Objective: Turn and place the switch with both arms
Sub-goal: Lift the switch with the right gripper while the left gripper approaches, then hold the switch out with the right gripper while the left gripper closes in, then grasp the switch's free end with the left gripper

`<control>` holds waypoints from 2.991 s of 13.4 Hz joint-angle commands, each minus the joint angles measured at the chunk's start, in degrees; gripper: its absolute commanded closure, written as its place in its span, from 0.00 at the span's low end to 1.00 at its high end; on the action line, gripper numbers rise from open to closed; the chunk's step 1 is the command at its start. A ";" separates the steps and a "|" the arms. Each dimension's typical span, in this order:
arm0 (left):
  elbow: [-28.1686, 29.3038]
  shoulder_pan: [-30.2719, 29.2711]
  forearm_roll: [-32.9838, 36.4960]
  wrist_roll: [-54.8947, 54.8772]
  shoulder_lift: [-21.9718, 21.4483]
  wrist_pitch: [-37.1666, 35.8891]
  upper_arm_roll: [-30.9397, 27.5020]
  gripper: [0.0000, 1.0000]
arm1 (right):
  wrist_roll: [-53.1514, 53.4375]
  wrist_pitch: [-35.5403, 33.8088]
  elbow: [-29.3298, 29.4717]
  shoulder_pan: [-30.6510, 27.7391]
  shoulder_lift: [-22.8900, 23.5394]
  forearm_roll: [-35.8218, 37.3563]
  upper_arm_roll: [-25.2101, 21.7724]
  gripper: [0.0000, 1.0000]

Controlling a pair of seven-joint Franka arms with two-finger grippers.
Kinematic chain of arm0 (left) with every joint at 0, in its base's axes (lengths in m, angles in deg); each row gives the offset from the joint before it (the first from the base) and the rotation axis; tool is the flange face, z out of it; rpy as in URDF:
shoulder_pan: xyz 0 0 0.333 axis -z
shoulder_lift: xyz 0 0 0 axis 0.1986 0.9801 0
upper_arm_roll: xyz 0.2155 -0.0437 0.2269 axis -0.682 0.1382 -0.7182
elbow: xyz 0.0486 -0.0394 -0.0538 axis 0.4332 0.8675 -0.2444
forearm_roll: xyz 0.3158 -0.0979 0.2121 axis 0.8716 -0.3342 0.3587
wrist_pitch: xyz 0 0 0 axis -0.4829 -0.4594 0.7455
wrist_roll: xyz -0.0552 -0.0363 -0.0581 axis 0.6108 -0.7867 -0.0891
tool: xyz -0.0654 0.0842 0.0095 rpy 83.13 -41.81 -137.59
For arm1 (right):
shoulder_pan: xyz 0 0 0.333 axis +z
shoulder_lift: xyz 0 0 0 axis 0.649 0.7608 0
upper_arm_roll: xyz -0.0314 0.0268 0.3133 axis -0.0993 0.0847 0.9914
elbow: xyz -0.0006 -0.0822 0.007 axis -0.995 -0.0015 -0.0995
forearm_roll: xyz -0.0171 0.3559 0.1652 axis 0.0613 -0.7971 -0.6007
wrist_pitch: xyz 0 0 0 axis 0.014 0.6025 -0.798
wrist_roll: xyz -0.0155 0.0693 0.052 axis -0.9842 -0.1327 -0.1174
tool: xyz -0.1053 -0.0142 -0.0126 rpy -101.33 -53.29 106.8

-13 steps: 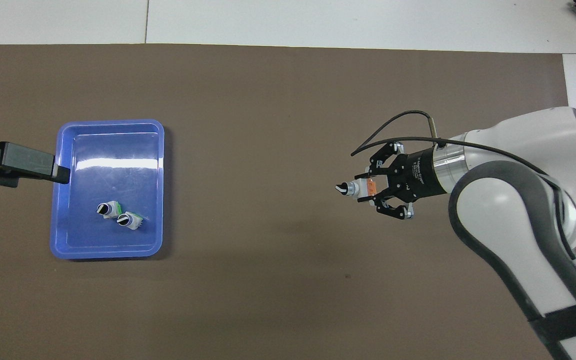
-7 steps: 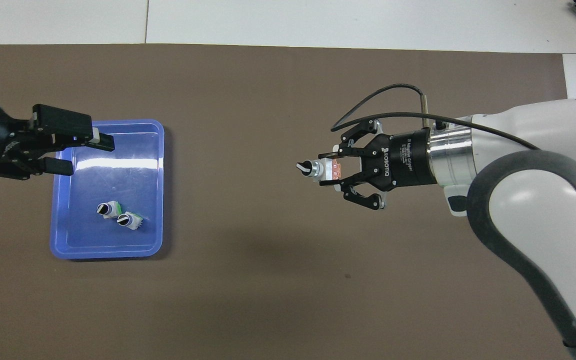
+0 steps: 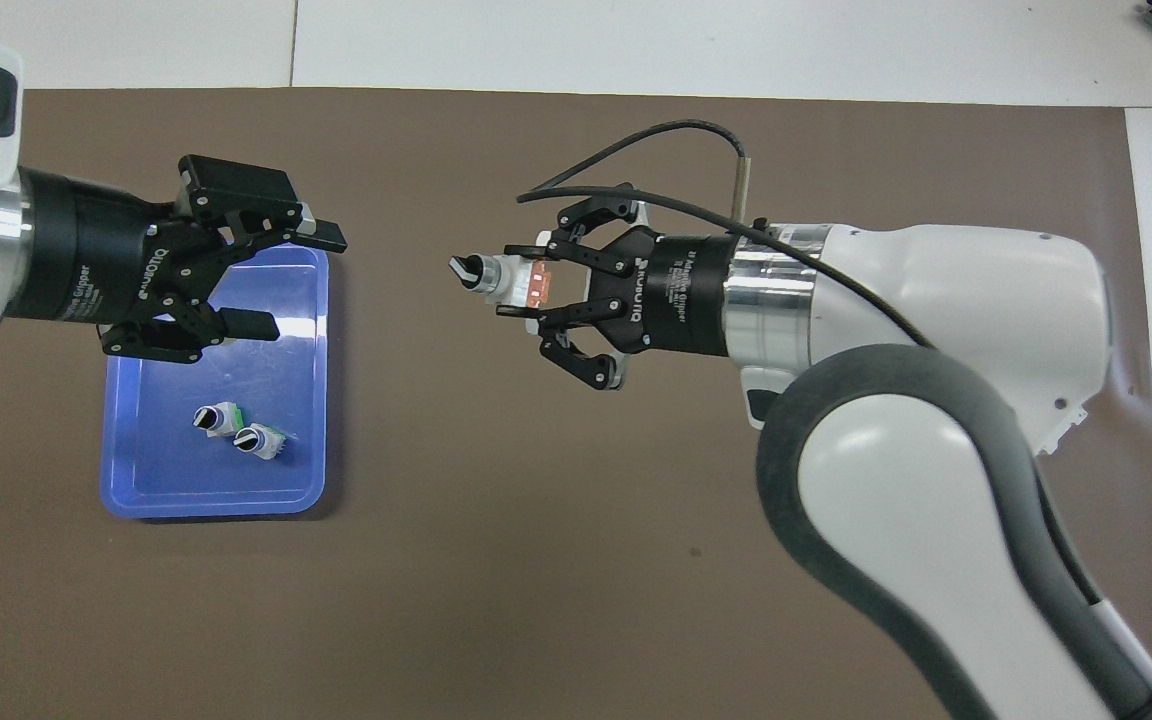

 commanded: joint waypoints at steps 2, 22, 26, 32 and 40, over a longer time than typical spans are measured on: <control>1.98 2.28 -5.41 3.80 -1.47 2.15 -0.09 0.10 | 0.93 1.68 1.79 2.56 2.00 -1.35 0.02 1.00; 9.18 1.58 -3.31 7.50 -4.36 3.56 -0.26 0.60 | 1.02 1.07 1.70 3.98 2.35 -0.83 0.01 1.00; 9.01 1.58 -3.22 6.71 -4.28 4.09 -0.26 0.81 | 1.10 1.07 1.70 3.98 2.35 -0.83 0.02 1.00; 8.57 1.58 -3.13 4.17 -4.10 5.22 -0.26 1.00 | 1.10 1.07 1.70 3.98 2.35 -0.83 0.02 1.00; 8.31 2.37 4.67 -20.14 -4.19 6.37 1.14 1.00 | 1.10 0.98 1.70 3.98 2.35 -0.74 0.02 1.00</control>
